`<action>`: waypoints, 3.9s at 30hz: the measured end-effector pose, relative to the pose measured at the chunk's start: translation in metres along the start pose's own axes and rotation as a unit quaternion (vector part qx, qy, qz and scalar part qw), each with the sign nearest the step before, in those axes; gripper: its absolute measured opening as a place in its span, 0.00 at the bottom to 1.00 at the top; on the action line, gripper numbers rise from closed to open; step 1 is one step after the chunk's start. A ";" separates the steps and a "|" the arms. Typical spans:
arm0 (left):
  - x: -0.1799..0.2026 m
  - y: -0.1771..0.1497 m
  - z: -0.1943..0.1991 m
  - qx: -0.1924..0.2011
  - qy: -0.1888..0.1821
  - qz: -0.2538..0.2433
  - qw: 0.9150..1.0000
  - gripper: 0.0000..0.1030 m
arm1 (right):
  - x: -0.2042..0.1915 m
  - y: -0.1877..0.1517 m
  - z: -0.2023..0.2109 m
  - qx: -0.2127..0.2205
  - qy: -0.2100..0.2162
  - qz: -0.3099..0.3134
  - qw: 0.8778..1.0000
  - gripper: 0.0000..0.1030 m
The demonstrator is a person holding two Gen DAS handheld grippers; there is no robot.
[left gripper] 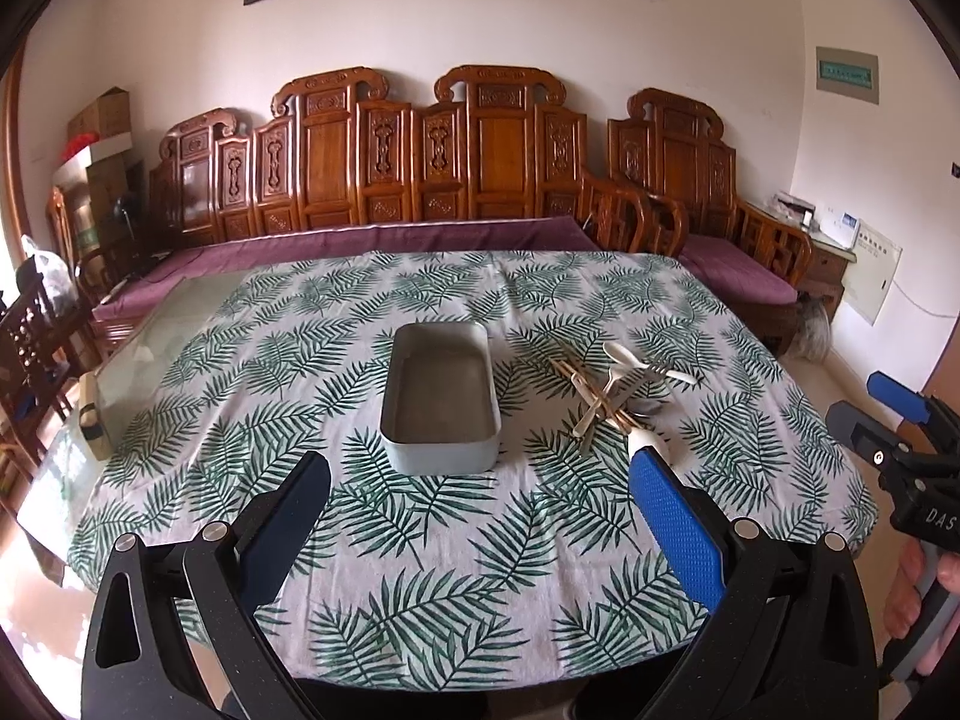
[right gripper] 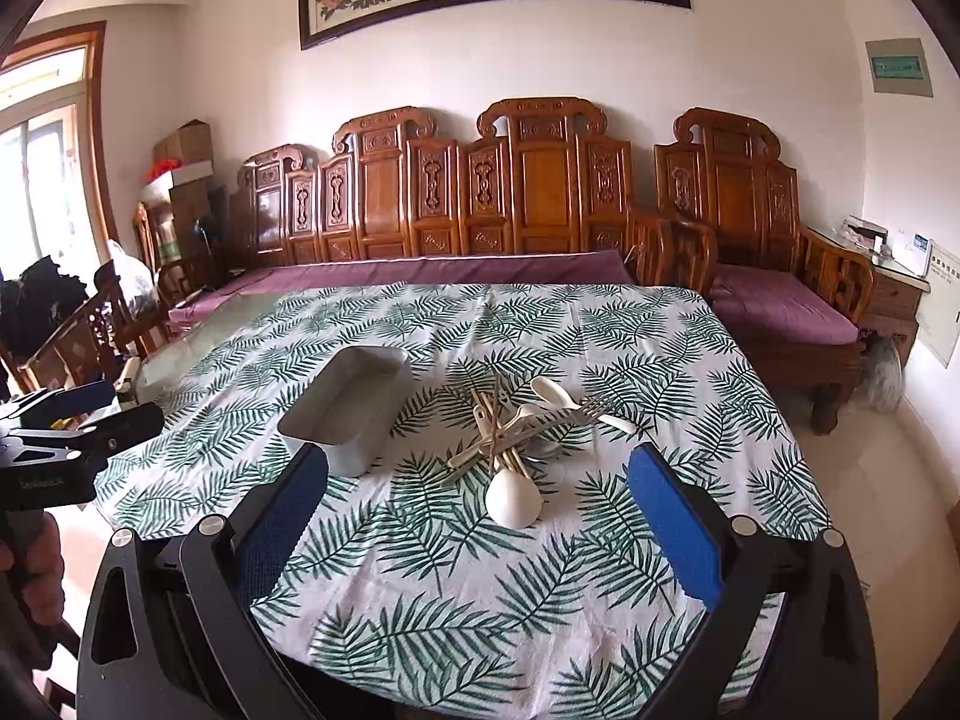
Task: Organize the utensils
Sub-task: 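Reach into the utensil pile and grasp a wooden chopstick with the left tool, then grasp the metal fork from the pile with the right tool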
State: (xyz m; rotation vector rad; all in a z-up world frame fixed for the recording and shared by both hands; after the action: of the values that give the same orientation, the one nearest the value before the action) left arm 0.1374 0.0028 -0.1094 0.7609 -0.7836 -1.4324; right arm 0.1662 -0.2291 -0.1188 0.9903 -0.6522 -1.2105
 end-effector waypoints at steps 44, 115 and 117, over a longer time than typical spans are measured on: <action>0.127 -0.001 -0.281 -0.182 -0.120 -0.042 0.975 0.49 | 0.105 -0.057 -0.190 -0.135 -0.003 0.017 0.991 0.74; 0.068 -0.016 -0.231 -0.159 -0.150 0.007 0.976 0.04 | 0.110 -0.063 -0.311 -0.230 0.012 -0.050 0.972 0.56; 0.066 -0.015 -0.229 -0.157 -0.152 0.010 0.976 0.04 | 0.105 -0.068 -0.318 -0.238 0.012 -0.065 0.969 0.53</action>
State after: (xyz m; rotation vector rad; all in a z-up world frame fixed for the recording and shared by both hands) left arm 0.3202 -0.0660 -0.2468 0.2947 -0.7670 -1.6282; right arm 0.4328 -0.2471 -0.3311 0.6477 -0.2564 -1.3846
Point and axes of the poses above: each gripper's, at about its wrist camera, not at the fingertips, and z roughly against the way its jaws point, x to its right, y to its top, the point moved 7 cm from there along -z, roughly the way its jaws point, and after that the axes turned 4 degrees about x, right-handed, at the moved point
